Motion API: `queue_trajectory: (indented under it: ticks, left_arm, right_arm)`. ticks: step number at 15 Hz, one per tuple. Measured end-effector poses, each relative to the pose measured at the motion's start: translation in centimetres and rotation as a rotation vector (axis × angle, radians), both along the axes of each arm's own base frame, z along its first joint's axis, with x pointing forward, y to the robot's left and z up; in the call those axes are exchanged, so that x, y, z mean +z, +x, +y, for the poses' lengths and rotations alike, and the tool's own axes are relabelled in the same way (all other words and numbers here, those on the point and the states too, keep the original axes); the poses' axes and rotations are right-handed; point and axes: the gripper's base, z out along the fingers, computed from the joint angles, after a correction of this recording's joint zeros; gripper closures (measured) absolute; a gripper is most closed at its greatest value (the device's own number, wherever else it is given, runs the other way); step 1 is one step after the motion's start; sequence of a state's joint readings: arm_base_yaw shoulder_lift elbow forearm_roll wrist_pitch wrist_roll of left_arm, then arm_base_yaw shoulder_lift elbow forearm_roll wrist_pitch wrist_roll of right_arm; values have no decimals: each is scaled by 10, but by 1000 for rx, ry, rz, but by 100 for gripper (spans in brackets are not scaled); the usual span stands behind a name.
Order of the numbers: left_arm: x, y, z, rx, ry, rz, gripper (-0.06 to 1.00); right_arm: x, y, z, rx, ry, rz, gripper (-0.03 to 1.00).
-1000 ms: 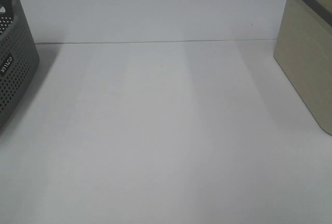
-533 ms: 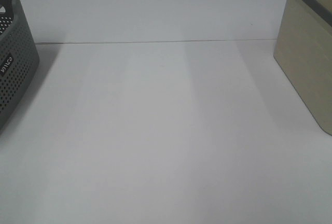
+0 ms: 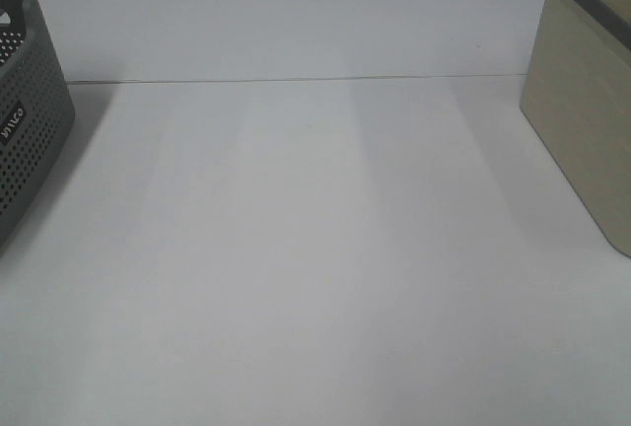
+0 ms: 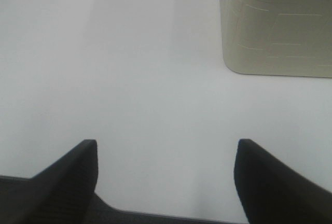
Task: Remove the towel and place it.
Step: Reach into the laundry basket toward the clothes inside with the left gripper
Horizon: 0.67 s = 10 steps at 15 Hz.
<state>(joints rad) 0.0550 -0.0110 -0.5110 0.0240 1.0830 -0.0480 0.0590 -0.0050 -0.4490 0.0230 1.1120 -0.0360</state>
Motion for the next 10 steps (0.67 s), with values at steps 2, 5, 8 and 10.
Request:
queue_trajectory:
  ticks: [2,5,8,10]
  left_arm:
    - [0,0,0,2,3,0,-4]
    - [0,0,0,3,3,0,-4]
    - [0,0,0,3,3,0,-4]
    - [0,0,0,3,4,0,-4]
  right_arm:
    - [0,0,0,0,0,0,24]
    - [0,0,0,0,0,0,24]
    - [0,0,0,0,0,0,24]
    - [0,0,0,0,0,0,24]
